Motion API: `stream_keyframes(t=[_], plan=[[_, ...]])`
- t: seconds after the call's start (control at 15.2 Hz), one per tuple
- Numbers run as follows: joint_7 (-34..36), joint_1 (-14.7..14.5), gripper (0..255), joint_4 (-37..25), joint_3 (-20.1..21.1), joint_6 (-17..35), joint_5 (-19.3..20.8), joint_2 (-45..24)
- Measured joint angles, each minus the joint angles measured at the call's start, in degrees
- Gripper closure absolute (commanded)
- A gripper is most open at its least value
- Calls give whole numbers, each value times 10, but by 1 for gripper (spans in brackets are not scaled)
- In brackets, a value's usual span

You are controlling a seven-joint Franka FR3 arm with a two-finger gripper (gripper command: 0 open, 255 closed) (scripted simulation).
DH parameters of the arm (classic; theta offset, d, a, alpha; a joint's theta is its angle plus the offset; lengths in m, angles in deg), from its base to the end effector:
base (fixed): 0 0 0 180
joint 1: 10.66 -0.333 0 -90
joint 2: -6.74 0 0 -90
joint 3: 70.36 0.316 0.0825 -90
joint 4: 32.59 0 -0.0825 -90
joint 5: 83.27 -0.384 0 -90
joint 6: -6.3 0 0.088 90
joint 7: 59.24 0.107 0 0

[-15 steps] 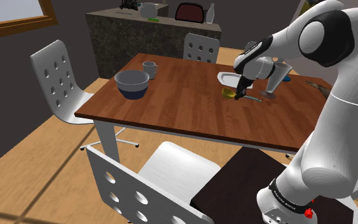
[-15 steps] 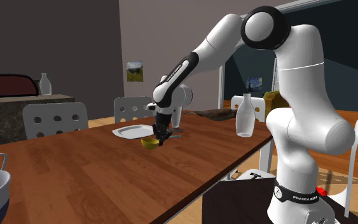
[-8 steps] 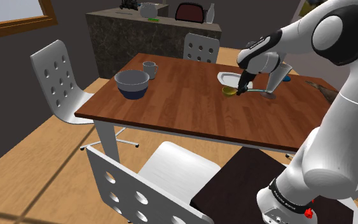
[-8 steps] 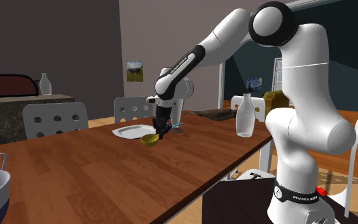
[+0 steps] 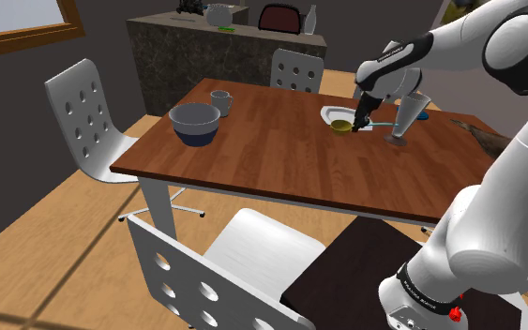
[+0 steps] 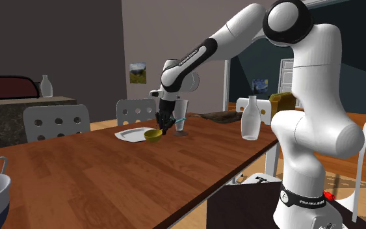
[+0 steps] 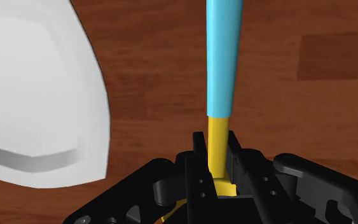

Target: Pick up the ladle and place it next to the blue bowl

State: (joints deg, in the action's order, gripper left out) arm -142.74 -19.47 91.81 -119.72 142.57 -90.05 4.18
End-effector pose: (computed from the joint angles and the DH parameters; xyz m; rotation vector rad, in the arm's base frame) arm 0.4250 -0.3588 0.3973 2.8335 0.9943 0.2002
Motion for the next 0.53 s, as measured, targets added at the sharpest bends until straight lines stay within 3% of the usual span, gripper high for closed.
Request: stream_keyframes(t=[0.53], plan=[[34, -4, 255, -36, 1, -60, 47, 40]])
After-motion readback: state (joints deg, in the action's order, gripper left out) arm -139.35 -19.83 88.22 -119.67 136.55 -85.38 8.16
